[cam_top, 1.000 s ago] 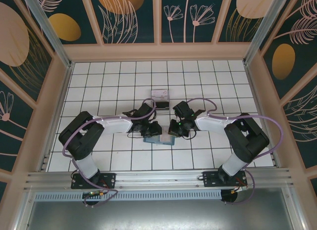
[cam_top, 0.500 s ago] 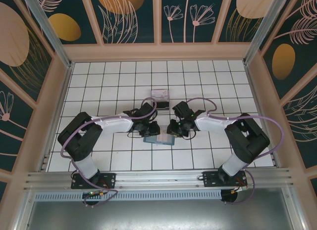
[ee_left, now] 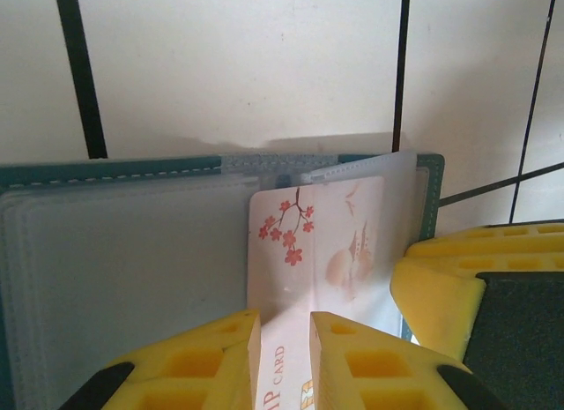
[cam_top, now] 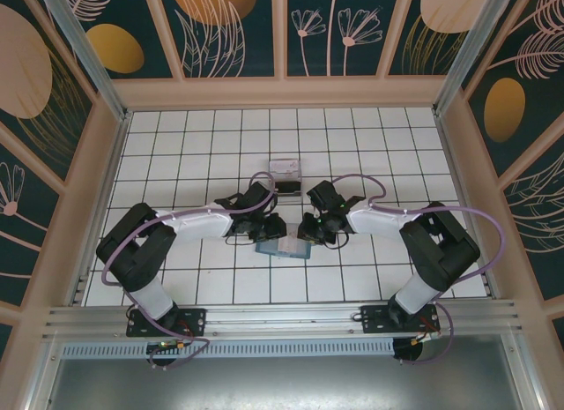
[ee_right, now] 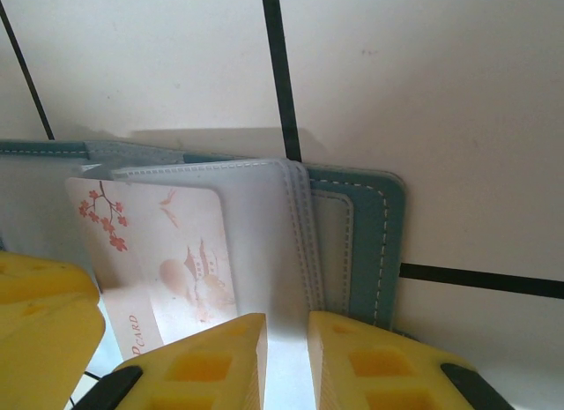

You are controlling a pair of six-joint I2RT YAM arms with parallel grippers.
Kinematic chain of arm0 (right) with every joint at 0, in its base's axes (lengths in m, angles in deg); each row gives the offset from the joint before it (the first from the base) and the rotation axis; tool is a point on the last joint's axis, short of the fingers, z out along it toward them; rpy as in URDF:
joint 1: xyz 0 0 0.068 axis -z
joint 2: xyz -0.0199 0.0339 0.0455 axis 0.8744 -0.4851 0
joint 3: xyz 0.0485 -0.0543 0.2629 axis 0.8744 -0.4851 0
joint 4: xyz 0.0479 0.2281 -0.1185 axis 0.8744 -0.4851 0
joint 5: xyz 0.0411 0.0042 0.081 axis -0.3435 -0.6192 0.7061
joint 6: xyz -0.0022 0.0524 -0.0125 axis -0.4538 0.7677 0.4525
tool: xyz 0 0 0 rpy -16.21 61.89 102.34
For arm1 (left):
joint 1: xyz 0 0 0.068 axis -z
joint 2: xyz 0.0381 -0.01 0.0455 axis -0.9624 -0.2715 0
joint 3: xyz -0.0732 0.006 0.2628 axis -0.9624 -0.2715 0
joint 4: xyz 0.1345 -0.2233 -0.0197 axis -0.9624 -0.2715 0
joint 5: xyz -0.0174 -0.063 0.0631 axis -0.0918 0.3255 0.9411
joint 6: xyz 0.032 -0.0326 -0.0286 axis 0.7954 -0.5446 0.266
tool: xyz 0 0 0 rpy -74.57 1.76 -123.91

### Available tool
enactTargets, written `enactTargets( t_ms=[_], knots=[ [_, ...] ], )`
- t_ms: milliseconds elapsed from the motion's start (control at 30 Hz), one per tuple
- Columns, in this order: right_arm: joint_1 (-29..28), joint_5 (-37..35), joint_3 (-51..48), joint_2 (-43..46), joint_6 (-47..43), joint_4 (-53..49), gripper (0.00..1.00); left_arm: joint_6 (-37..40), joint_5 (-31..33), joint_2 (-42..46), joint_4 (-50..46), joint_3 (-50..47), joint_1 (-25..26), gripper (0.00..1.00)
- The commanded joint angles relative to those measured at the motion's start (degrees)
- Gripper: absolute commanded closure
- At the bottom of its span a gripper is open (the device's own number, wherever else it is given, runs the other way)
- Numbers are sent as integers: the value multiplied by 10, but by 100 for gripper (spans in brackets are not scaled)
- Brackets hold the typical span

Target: Take the credit cards out of the card holder

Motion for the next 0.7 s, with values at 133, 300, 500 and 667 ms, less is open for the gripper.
enactTargets(
  t_ms=[133, 300, 500, 667],
  knots=[
    [-1, -28, -15, 2, -1, -33, 78, -3, 2, -10, 3, -7, -6, 75],
    [-1, -27, -13, 1, -2, -33, 78, 2, 22, -10, -18, -6, -6, 73],
    [-2, -27, -12, 2, -2, -35, 78, 3, 28, -1, -19, -4, -6, 72],
    [-2, -26, -13, -3, -2, -35, 78, 2, 35, 5, -25, -4, -6, 71]
  ],
)
